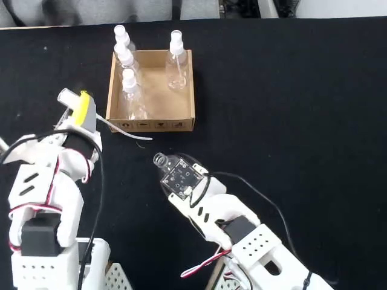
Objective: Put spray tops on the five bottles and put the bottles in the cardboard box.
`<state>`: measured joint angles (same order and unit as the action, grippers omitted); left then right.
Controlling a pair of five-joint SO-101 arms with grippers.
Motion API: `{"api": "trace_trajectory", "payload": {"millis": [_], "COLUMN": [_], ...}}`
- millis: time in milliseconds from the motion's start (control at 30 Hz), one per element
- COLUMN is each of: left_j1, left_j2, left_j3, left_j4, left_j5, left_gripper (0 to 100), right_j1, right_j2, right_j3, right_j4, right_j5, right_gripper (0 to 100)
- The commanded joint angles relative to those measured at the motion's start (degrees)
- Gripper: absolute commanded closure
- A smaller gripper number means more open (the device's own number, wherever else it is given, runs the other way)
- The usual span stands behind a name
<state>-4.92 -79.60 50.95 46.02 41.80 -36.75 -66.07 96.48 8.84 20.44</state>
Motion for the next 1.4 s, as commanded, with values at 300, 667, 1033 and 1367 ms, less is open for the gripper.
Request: {"api": "trace_trajectory", "payload": {"millis": [300,667,1033,1367], "left_j1": [1.01,6.81,6.9,7.43], "left_j2": [-1.41,-7.38,-9.93,-9.67], "left_j3": [0.48,0.48,1.98,4.18], "left_j4": [0.35,3.87,3.87,3.34], "left_j5": [-1.14,-5.01,-5.1,-5.19], "left_gripper": [97,97,97,97], "right_j1": [2.2,2.2,2.2,2.2], "right_j2": [-2.07,-2.07,-2.07,-2.07], "right_j3": [0.04,0.04,0.04,0.04], "right_j4": [-4.48,-4.57,-4.57,-4.66], "right_j5": [0.09,0.09,0.09,0.09], "right_gripper": [91.7,91.7,91.7,91.7]}}
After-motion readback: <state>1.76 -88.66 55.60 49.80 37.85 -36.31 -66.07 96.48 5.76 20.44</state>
